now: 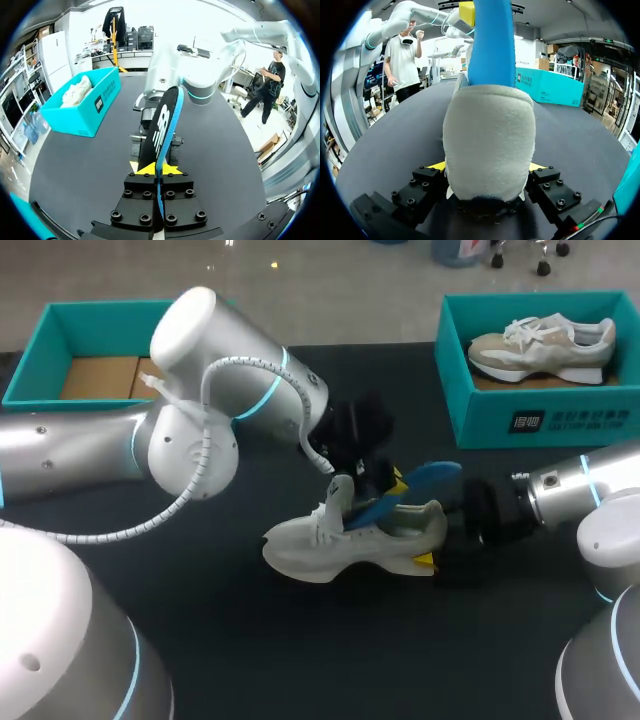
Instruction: Take the shoe out of the shoebox, open the shoe tongue, remove and reinsert the insole, then place the shoe into the shoebox
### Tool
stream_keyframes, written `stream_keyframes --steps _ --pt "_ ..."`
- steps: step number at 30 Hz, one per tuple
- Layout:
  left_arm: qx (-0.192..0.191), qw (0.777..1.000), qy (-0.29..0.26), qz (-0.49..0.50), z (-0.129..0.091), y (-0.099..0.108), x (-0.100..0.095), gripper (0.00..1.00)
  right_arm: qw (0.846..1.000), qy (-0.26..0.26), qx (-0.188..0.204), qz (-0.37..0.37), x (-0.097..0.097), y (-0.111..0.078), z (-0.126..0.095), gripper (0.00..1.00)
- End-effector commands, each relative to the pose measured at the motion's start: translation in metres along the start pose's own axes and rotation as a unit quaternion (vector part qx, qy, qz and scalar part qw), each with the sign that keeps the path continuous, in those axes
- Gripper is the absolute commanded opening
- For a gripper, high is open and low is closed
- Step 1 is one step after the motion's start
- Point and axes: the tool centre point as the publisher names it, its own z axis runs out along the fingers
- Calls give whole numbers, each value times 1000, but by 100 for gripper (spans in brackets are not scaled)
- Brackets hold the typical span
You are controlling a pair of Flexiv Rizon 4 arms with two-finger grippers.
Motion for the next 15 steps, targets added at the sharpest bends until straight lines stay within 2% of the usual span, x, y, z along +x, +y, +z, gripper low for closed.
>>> stream_keyframes --steps 1,15 --pt "7 1000 13 7 -13 -10 3 0 1000 0 2 0 -1 -3 2 0" --pt "37 999 25 21 -40 -58 18 0 1000 0 2 0 -1 -3 2 0"
